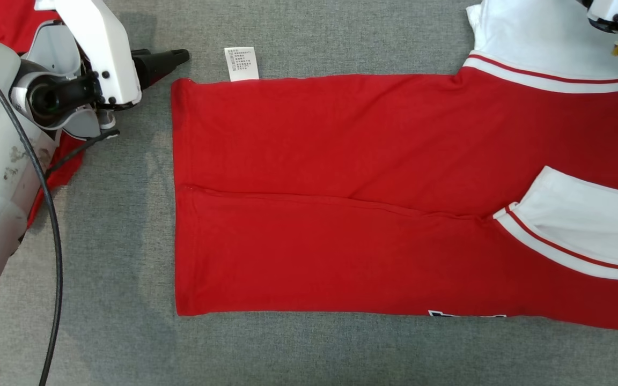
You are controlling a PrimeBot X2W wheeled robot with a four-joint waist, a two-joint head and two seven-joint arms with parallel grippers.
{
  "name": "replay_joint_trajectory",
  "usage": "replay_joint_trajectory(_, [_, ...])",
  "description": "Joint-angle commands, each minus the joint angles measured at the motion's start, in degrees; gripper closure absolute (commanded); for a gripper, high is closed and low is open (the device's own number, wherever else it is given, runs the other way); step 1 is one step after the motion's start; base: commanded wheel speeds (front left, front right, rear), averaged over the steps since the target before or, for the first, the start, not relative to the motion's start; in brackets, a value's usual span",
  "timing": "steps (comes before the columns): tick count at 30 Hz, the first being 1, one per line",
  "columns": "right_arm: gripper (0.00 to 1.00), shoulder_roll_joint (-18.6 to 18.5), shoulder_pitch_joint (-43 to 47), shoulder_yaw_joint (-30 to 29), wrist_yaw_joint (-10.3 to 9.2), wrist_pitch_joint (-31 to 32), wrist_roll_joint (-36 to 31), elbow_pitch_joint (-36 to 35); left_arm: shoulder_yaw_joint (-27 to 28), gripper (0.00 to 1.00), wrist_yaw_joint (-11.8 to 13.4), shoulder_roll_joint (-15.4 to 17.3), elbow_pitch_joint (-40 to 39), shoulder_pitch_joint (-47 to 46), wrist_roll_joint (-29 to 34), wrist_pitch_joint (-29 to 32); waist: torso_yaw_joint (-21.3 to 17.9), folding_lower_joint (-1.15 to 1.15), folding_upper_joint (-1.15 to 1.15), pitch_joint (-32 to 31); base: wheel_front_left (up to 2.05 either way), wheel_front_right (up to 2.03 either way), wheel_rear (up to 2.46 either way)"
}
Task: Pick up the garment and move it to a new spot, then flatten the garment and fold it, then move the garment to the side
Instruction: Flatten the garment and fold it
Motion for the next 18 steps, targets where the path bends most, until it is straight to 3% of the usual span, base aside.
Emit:
replay_joint_trajectory(1, [0.0,0.2,-0.1,0.1,-0.01,0.6,0.4,0.5,-1.0,0.0,0.3,-0.5,1.6,1.7,0.0,1.2,-0.1,0.0,0.0,0.0,0.0,0.0,0.0])
replay_joint_trajectory(10, [0.0,1.9,-0.3,1.6,-0.01,3.2,1.7,0.6,-1.8,0.0,-0.2,-1.1,5.9,2.7,-2.2,7.9,-0.4,0.0,0.0,-0.4,0.0,0.0,0.0])
replay_joint_trajectory(18, [0.0,2.7,-0.4,2.5,-0.01,3.3,2.8,0.1,-1.4,0.0,1.2,-1.5,9.2,2.2,-3.6,11.6,-0.6,0.0,0.0,-0.4,0.0,0.0,0.0])
